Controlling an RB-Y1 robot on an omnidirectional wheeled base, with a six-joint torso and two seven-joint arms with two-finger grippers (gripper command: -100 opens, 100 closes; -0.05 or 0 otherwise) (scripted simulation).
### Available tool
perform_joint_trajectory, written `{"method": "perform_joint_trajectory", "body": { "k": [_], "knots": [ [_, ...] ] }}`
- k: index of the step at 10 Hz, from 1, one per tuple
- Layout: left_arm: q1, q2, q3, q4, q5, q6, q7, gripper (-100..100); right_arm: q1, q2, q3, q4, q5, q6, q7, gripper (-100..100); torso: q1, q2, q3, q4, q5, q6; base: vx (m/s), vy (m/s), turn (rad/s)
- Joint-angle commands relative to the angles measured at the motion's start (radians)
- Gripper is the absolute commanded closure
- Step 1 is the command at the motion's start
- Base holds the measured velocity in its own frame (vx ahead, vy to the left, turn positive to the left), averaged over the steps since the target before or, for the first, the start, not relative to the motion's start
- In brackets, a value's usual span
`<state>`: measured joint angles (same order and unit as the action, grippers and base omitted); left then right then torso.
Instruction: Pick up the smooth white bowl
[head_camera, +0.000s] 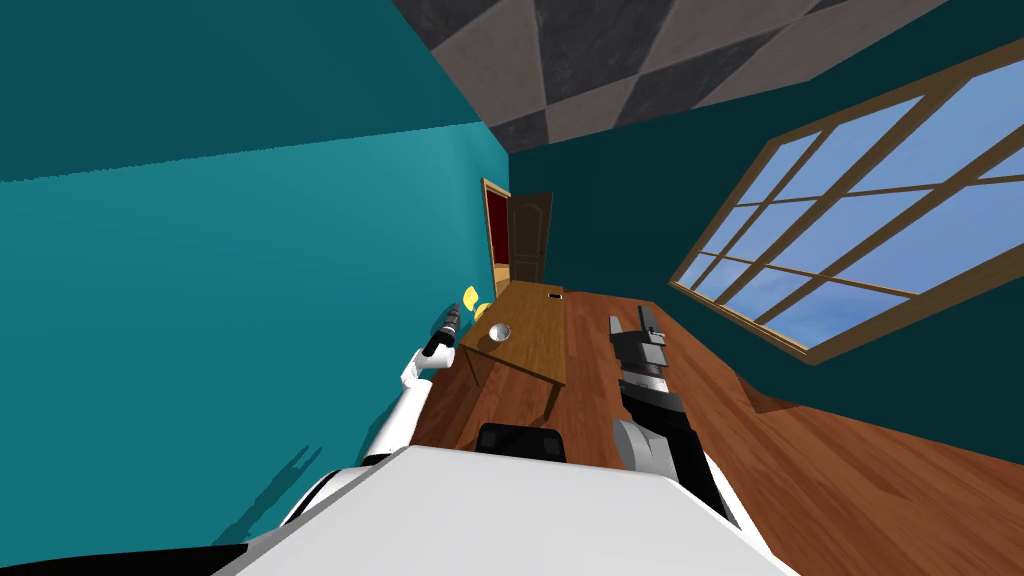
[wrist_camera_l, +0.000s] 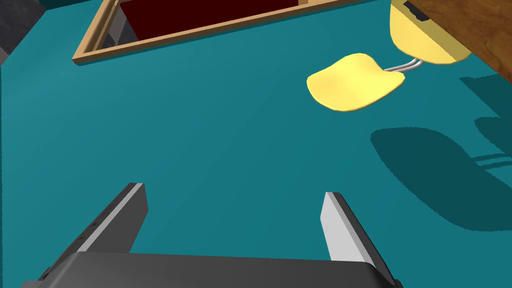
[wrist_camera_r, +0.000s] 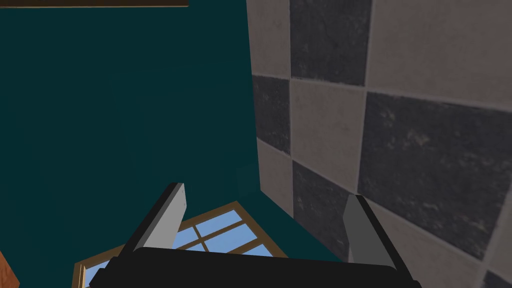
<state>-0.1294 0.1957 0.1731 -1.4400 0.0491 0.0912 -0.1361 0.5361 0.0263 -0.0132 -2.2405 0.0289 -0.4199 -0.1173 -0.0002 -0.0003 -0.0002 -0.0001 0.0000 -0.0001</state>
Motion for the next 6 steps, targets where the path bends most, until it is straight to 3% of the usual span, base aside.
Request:
{"method": "perform_joint_trajectory", "body": {
  "k": [1,2,3,6],
  "knots": [
    [-0.024,-0.001,0.007,0.041,0.0,0.03,-0.003,-100,0.0,0.0,0.0,0.0,0.0,0.0,0.0,0,0.0,0.0,0.0,0.0,0.0,0.0,0.0,0.0,0.0],
    [-0.062,-0.003,0.019,0.068,0.001,0.067,-0.006,-100,0.0,0.0,0.0,0.0,0.0,0.0,0.0,0,0.0,0.0,0.0,0.0,0.0,0.0,0.007,0.006,-0.03],
    [-0.062,-0.003,0.019,0.099,0.001,0.067,-0.006,-100,0.0,0.0,0.0,0.0,0.0,0.0,0.0,0,0.0,0.0,0.0,0.0,0.0,0.0,0.008,0.007,-0.013],
    [-0.135,-0.009,0.043,0.2,0.002,0.142,-0.01,-100,0.0,0.0,0.0,0.0,0.0,0.0,0.0,0,0.001,-0.001,-0.001,0.0,0.0,0.0,0.016,0.008,-0.023]
  ]
}}
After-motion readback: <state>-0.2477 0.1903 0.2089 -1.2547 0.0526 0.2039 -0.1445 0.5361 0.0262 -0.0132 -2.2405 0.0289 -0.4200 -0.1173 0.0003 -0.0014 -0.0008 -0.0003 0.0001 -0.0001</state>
